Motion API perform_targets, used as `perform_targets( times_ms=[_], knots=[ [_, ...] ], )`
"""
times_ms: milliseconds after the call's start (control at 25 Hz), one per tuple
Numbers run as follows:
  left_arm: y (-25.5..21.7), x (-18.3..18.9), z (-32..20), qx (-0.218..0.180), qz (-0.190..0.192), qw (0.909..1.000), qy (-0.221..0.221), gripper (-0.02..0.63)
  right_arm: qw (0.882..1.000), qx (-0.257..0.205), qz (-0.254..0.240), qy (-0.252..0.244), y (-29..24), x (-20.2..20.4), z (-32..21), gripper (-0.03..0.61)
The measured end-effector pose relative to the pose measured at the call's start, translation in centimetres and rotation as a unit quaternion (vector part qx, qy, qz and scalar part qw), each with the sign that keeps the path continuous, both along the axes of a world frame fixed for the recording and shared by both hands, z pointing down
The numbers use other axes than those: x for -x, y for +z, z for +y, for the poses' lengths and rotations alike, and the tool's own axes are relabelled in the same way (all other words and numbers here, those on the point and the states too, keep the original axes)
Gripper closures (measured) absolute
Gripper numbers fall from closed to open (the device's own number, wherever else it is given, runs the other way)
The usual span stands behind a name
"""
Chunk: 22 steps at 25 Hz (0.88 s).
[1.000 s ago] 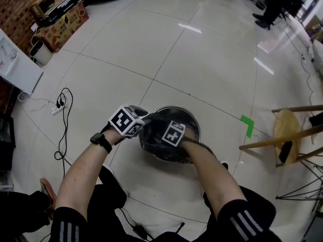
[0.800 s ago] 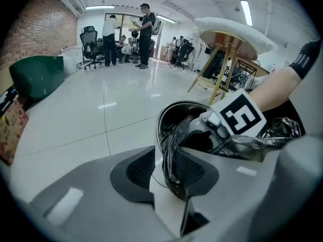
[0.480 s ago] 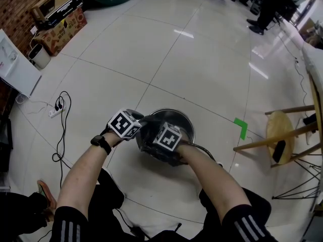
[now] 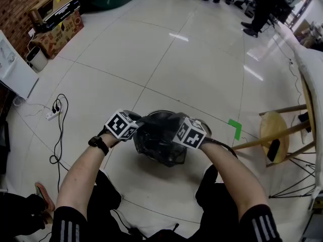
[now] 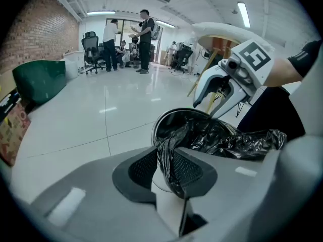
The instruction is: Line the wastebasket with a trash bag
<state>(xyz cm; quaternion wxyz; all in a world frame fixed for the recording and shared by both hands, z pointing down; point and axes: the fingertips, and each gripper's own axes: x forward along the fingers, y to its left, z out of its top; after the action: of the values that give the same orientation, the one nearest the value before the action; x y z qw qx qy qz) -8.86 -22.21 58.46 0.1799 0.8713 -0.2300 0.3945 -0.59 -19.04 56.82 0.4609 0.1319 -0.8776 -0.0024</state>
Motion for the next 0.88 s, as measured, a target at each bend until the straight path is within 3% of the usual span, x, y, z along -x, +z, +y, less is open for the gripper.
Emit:
perform_targets(
  times_ms=[240,440,520,560,600,720,880],
  knots=[
    [-1.4,-0.6,0.2,-0.008,0.007,0.9999,0.010,0.537,0.996,-0.010,0.085,-0.026,5.0,-1.8,-0.6,0.410],
    [-1.7,0.1,0.0,-0.009,0.010,0.9999,-0.001,0.540,0.990,0.003,0.125,-0.063,7.8,-2.7,0.7,0.403],
    [-1.7,0.4,-0.1,-0.008,0.011,0.9999,-0.005,0.540,0.987,-0.019,0.145,-0.063,8.5,-3.1,0.4,0.445],
    [-1.7,0.4,-0.2,-0.007,0.013,0.9999,-0.007,0.540,0.988,-0.026,0.146,-0.053,8.6,-3.2,0.0,0.528],
    [-1.7,0.4,-0.2,-0.006,0.016,0.9998,-0.009,0.540,0.989,-0.027,0.139,-0.040,8.5,-3.3,-0.4,0.573],
    [-1.5,0.4,-0.3,-0.009,0.011,0.9999,-0.009,0.540,0.994,-0.031,0.100,0.006,6.8,-3.9,-1.8,0.574],
    [-1.5,1.3,-1.2,-0.014,0.011,0.9997,-0.019,0.538,0.996,-0.019,0.010,0.085,2.0,-5.0,-4.6,0.574]
  ],
)
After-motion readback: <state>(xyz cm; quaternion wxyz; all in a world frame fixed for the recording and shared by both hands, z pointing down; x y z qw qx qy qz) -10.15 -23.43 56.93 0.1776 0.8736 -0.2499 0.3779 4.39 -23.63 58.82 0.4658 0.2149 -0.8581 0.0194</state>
